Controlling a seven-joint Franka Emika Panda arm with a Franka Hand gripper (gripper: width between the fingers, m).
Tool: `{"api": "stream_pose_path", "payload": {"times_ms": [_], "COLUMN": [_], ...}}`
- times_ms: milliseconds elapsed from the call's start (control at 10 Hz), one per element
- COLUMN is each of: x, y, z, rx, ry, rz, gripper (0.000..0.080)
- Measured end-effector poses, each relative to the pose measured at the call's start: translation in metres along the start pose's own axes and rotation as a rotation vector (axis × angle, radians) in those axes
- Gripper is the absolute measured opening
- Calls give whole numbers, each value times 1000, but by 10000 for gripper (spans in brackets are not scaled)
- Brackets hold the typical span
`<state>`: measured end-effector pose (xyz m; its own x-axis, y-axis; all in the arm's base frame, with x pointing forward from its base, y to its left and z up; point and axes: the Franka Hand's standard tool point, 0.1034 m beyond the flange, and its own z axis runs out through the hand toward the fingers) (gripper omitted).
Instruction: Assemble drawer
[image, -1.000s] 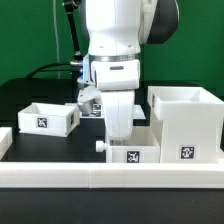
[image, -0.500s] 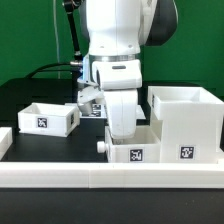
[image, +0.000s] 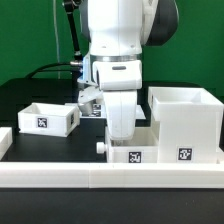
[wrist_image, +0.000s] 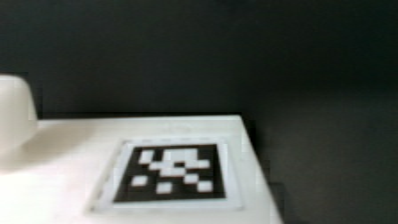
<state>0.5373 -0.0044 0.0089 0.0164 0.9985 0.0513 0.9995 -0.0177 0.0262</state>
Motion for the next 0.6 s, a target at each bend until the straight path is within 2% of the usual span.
{"api": "stream_pose_path", "payload": {"times_ms": [600], "x": [-10], "y": [-4], "z": [2], "rx": [1], "ry": [-2], "rz": [90], "gripper": [42]}}
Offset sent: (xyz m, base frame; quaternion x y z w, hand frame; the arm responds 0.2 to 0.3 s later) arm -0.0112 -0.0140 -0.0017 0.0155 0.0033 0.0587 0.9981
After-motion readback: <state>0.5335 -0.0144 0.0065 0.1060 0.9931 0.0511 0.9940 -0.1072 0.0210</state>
